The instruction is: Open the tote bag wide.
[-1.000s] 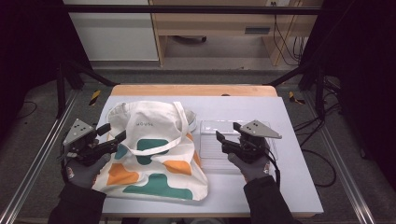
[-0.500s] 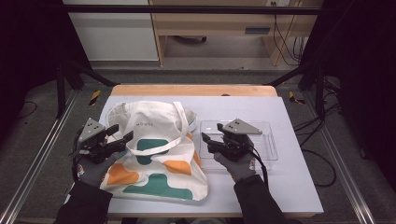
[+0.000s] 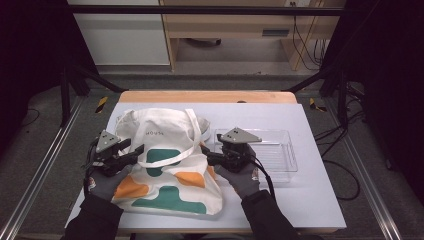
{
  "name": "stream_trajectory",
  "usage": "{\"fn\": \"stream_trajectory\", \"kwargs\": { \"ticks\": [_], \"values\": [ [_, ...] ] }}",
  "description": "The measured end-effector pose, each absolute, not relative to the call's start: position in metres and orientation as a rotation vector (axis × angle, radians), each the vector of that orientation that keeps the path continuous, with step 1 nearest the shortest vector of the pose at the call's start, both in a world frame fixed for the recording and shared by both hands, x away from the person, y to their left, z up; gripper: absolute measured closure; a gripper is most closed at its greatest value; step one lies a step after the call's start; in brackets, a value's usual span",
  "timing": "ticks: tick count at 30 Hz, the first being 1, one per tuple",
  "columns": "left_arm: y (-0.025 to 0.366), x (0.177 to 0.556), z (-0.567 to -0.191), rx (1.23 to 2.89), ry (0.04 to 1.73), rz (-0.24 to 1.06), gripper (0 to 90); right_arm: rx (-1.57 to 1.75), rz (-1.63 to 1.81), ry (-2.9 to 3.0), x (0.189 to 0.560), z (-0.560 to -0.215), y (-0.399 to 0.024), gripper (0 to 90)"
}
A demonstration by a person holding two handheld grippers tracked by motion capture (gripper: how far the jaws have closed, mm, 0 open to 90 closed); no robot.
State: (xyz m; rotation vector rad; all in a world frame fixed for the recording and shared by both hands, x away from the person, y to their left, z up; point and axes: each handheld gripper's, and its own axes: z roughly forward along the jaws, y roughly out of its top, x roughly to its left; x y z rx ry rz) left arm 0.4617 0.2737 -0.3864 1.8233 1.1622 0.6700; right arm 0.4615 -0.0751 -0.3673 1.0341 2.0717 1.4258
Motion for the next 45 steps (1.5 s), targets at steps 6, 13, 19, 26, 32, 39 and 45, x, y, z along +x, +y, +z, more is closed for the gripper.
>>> {"fn": "stream_trajectory", "kwargs": {
  "ticks": [6,13,19,26,32,39,45],
  "values": [
    [0.275,0.464,-0.391,1.846,1.174,0.626,67.4,1.017,1.433,2.085,0.460,-0.367,-0.068,35.4],
    [0.278,0.463,-0.392,1.857,1.165,0.550,83.8,1.004,1.445,2.110,0.462,-0.365,-0.056,36.4],
    [0.278,0.456,-0.391,1.854,1.149,0.556,86.4,1.006,1.469,2.119,0.469,-0.366,-0.036,40.5],
    [0.280,0.449,-0.391,1.843,1.134,0.559,86.7,1.026,1.423,2.117,0.479,-0.377,-0.016,59.9],
    [0.280,0.450,-0.391,1.837,1.136,0.557,82.1,1.038,1.420,2.157,0.479,-0.377,-0.016,79.6],
    [0.281,0.452,-0.381,1.753,1.111,0.572,60.7,0.981,1.438,2.184,0.470,-0.375,-0.018,81.2],
    [0.276,0.450,-0.382,1.786,1.096,0.578,76.3,0.906,1.461,2.204,0.452,-0.379,-0.018,81.2]
  ]
}}
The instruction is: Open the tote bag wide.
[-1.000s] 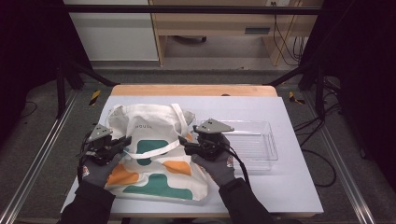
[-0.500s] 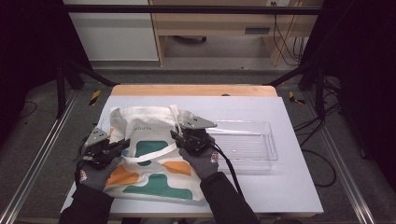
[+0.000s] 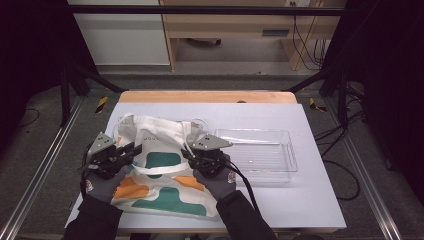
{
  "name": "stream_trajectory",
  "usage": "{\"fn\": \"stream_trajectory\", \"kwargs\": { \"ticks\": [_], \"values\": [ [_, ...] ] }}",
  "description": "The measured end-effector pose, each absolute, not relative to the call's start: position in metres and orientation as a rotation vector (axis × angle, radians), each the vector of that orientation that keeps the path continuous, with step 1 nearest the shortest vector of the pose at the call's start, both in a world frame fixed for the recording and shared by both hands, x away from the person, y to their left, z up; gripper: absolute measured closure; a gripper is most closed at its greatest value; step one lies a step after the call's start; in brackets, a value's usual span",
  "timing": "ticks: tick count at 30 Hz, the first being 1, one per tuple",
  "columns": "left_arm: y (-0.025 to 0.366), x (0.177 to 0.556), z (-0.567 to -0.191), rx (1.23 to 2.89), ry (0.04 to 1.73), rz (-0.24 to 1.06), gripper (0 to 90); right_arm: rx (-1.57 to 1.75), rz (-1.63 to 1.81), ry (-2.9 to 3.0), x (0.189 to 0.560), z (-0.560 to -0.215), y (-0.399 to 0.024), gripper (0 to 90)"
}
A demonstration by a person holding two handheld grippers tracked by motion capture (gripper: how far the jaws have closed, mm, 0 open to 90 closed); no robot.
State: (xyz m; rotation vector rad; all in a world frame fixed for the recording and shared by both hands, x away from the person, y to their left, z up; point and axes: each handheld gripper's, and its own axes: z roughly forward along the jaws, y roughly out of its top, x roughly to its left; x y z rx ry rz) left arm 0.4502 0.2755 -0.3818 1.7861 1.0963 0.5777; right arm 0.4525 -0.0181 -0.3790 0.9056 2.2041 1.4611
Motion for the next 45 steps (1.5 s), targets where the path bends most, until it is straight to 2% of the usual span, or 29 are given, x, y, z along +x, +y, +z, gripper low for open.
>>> {"fn": "stream_trajectory", "kwargs": {
  "ticks": [3,8,9,10,11,12,13,14,16,19,24,28,29,32,33,36,40,42,45],
  "values": [
    [0.276,0.449,-0.382,1.797,1.092,0.569,85.8,0.900,1.459,2.210,0.450,-0.383,-0.018,81.1],
    [0.276,0.441,-0.383,1.809,1.077,0.549,87.8,0.926,1.467,2.213,0.448,-0.391,-0.021,79.3],
    [0.276,0.434,-0.384,1.816,1.063,0.551,87.9,0.933,1.469,2.216,0.447,-0.392,-0.022,74.5],
    [0.276,0.434,-0.384,1.816,1.063,0.551,88.0,0.933,1.469,2.216,0.447,-0.392,-0.022,74.5],
    [0.277,0.427,-0.386,1.823,1.048,0.557,88.0,0.946,1.477,2.214,0.446,-0.393,-0.023,65.3],
    [0.277,0.427,-0.386,1.823,1.048,0.557,88.0,0.946,1.477,2.214,0.446,-0.393,-0.023,65.3],
    [0.278,0.422,-0.387,1.821,1.041,0.552,88.0,0.953,1.500,2.198,0.445,-0.391,-0.025,56.7],
    [0.278,0.419,-0.388,1.817,1.036,0.558,88.0,0.955,1.506,2.193,0.444,-0.390,-0.025,53.7],
    [0.278,0.417,-0.389,1.817,1.032,0.563,87.9,0.944,1.512,2.184,0.442,-0.389,-0.025,51.3],
    [0.278,0.410,-0.395,1.841,1.019,0.575,87.9,0.927,1.540,2.133,0.437,-0.381,-0.028,41.8],
    [0.277,0.405,-0.402,1.880,1.019,0.571,87.8,0.924,1.596,2.067,0.436,-0.368,-0.033,38.6],
    [0.275,0.401,-0.406,1.912,1.011,0.582,87.8,0.913,1.656,2.033,0.438,-0.349,-0.032,44.5],
    [0.275,0.399,-0.407,1.925,1.009,0.588,87.8,0.905,1.658,2.027,0.439,-0.344,-0.028,52.5],
    [0.274,0.397,-0.409,1.944,1.005,0.593,87.8,0.909,1.657,2.023,0.443,-0.340,-0.019,62.5],
    [0.274,0.397,-0.409,1.944,1.005,0.593,87.8,0.909,1.657,2.023,0.443,-0.340,-0.019,62.5],
    [0.274,0.395,-0.413,1.959,1.008,0.584,87.8,0.926,1.628,2.062,0.452,-0.340,-0.006,76.1],
    [0.276,0.395,-0.413,1.946,1.013,0.577,86.6,0.932,1.549,2.146,0.453,-0.353,0.006,84.1],
    [0.277,0.395,-0.411,1.932,1.017,0.574,85.7,0.927,1.545,2.158,0.453,-0.356,0.007,85.1],
    [0.287,0.391,-0.397,1.831,1.021,0.576,82.7,0.925,1.534,2.184,0.450,-0.365,0.010,89.0]
  ]
}}
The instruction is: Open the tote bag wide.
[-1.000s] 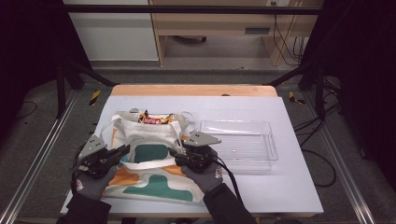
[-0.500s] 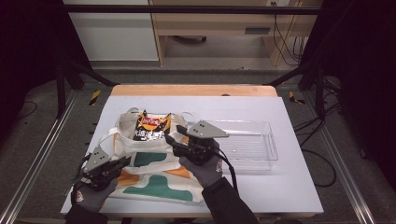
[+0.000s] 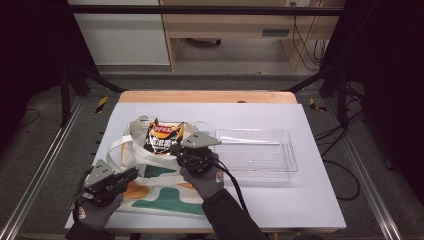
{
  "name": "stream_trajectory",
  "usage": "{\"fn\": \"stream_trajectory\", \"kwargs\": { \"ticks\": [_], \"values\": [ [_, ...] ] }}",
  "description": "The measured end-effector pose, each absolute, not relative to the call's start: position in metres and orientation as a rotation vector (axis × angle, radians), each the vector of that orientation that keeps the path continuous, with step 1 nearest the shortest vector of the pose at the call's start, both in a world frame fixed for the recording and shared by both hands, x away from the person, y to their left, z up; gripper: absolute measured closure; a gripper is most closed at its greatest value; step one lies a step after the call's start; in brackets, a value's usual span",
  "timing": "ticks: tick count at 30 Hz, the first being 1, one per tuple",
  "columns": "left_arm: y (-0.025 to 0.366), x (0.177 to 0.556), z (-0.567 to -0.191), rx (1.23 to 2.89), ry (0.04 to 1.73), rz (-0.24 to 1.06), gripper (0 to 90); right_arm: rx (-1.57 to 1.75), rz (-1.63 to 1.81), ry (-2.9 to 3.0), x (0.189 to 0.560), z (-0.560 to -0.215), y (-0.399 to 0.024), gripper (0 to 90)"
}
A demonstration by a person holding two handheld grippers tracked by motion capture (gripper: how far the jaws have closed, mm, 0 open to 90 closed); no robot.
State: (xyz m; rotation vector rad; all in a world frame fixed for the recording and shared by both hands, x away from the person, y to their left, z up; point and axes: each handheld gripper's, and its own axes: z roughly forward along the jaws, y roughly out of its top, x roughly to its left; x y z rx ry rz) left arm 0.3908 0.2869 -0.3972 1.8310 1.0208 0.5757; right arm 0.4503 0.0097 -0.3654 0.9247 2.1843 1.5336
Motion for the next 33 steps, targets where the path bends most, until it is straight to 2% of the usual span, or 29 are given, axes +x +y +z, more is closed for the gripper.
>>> {"fn": "stream_trajectory", "kwargs": {
  "ticks": [9,13,16,23,28,33],
  "values": [
    [0.296,0.387,-0.356,1.698,0.981,0.629,86.1,0.900,1.517,2.256,0.436,-0.382,0.013,90.0],
    [0.284,0.396,-0.341,1.693,0.947,0.630,87.1,0.886,1.509,2.276,0.429,-0.390,0.016,90.0],
    [0.256,0.410,-0.332,1.766,0.903,0.627,87.2,0.878,1.511,2.307,0.422,-0.399,0.020,90.0],
    [0.222,0.434,-0.346,1.956,0.914,0.632,87.1,0.875,1.513,2.357,0.414,-0.418,0.027,90.0],
    [0.231,0.428,-0.361,2.034,0.953,0.649,87.7,0.881,1.511,2.367,0.411,-0.424,0.024,90.0],
    [0.247,0.414,-0.376,2.041,0.975,0.644,87.8,0.883,1.515,2.349,0.411,-0.420,0.020,90.0]
  ]
}}
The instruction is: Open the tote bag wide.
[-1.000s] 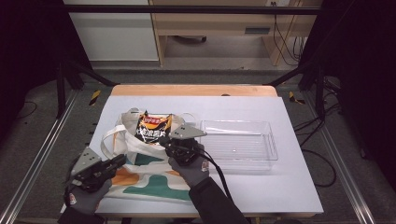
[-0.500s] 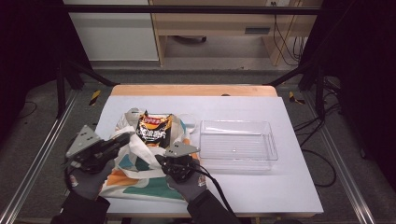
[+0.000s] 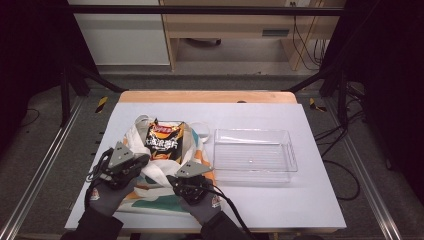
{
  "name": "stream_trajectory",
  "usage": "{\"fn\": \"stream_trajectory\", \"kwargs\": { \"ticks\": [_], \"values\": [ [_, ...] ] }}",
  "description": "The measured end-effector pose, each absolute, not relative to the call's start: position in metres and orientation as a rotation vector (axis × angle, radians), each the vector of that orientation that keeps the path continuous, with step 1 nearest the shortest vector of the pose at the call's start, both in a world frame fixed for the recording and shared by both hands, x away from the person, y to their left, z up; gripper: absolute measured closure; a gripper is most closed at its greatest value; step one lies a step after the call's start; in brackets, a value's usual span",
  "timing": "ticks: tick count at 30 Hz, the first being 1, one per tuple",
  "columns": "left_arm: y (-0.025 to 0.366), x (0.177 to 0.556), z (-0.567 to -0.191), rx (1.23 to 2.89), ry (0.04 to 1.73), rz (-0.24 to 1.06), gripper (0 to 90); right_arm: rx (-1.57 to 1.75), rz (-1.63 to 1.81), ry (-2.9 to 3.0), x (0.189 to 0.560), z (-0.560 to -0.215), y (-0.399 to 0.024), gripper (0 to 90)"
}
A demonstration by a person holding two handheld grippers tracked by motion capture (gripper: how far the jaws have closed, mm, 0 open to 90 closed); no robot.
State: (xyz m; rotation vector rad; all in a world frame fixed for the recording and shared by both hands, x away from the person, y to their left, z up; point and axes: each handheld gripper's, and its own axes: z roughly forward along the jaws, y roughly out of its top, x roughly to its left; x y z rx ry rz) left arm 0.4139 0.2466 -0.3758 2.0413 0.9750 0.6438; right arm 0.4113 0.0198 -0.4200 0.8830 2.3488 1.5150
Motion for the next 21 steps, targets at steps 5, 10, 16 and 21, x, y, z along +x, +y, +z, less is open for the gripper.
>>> {"fn": "stream_trajectory", "kwargs": {
  "ticks": [5,10,16,21],
  "values": [
    [0.266,0.406,-0.396,2.022,1.017,0.602,87.9,0.880,1.487,2.339,0.413,-0.417,0.019,89.7],
    [0.276,0.405,-0.409,2.037,1.035,0.588,87.9,0.871,1.445,2.325,0.413,-0.420,0.023,89.1],
    [0.276,0.405,-0.416,2.046,1.074,0.556,88.0,0.894,1.471,2.294,0.415,-0.415,0.018,88.7],
    [0.278,0.394,-0.395,1.920,1.014,0.613,89.9,0.887,1.463,2.330,0.413,-0.422,0.020,90.0]
  ]
}}
